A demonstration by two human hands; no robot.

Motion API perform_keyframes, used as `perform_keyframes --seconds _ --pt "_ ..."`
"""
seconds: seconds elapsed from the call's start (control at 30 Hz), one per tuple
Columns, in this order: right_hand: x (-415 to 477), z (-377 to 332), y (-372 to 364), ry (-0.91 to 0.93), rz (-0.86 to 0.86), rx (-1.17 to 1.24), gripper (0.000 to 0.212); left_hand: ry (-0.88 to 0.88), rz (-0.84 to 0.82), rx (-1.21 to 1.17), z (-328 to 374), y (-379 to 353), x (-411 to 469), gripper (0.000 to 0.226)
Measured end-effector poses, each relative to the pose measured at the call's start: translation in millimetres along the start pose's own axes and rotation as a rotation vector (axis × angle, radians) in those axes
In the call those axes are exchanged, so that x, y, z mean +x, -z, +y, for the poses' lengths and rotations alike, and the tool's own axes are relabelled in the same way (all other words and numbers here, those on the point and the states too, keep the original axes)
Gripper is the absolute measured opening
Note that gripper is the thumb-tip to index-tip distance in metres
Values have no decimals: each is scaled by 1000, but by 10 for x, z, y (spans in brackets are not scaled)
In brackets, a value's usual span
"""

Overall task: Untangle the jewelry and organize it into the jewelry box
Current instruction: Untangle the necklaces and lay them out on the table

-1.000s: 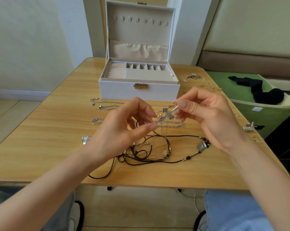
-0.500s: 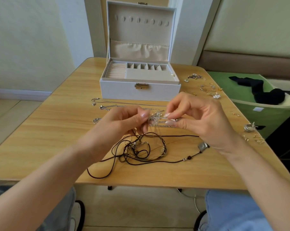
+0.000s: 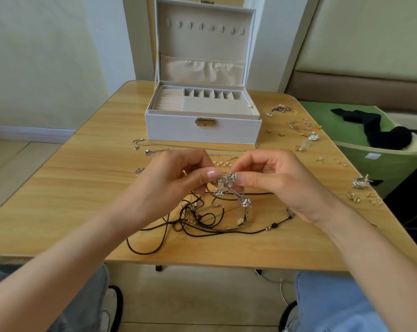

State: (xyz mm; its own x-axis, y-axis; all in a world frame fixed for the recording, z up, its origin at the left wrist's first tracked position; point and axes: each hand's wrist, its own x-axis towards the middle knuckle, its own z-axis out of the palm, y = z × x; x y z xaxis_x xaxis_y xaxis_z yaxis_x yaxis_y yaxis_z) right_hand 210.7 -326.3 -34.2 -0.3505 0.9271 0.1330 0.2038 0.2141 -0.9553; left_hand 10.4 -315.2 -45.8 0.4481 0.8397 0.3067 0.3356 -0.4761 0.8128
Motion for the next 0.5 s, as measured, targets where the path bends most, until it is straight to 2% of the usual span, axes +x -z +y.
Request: perform_keyframes --seconds 0.13,0.27,0.37,0.5 --pt "2 -2 1 42 1 10 6 -19 4 86 6 1 2 35" --pt "3 -4 10 60 10 6 3 -26 0 75 13 6 3 36" --pt "1 -26 43 59 -31 -3 3 -16 -8 12 23 9 7 38" --pt "-18 -70 79 15 -140 -48 4 18 20 -142 40 15 10 30"
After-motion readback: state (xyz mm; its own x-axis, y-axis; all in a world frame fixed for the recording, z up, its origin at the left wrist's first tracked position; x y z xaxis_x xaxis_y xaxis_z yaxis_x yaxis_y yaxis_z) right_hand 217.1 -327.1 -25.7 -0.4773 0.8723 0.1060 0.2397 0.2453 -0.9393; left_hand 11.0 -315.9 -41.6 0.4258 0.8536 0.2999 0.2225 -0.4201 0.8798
